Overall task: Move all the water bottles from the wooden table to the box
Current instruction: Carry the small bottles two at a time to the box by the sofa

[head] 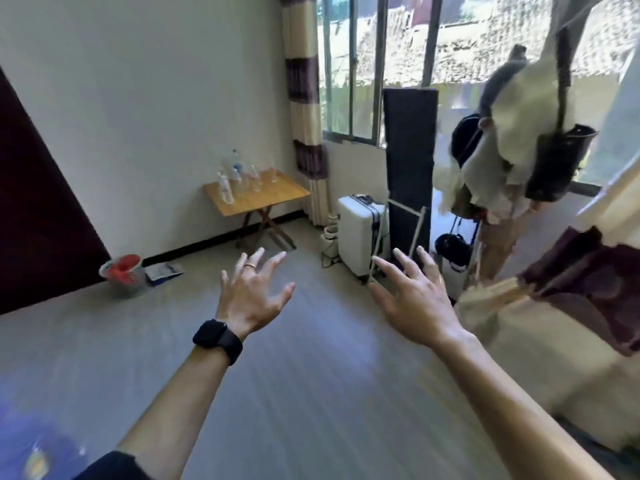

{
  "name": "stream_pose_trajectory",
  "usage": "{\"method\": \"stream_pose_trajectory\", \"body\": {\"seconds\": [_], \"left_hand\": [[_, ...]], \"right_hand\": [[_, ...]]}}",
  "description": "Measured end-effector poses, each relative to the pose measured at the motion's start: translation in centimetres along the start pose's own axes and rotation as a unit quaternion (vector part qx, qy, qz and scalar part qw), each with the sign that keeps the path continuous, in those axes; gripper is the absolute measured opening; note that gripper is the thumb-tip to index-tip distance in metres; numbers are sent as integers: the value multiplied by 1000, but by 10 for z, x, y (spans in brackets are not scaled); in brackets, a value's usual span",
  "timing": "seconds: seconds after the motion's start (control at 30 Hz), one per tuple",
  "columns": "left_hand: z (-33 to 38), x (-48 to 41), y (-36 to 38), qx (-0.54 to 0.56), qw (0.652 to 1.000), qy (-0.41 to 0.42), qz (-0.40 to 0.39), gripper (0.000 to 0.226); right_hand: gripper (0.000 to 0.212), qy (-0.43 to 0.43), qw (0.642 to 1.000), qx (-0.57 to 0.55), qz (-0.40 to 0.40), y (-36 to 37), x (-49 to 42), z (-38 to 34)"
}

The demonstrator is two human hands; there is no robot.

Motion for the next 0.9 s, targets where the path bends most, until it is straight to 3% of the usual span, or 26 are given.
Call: {"method": "stream_pose_trajectory", "body": {"seconds": [0.23,0.33,0.57,0.9], "left_hand": [[-127,-109,3,-8,997,-76,18,62],[-150,-147,11,10,998,-68,15,60],[-181,-252,39,34,997,-69,11,57],[-222,-439,76,52,989,-134,35,54]], "right_hand": [[63,-64,997,-18,-27,82,-145,-66],[70,-77,997,-25,-17,98,-200,-80],[59,-100,994,-45,-19,131,-326,-85],[57,-138,986,-91,-26,180,-557,-73]]}}
Point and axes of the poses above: each hand's wrist, its own x-axis away from the middle knuckle, its own y-axis out of the palm, z = x × y, the point moved 6 cm from there along -x, towards the middle knuckle, and after that the axes turned 15 degrees about -x, right-handed, at the moved point
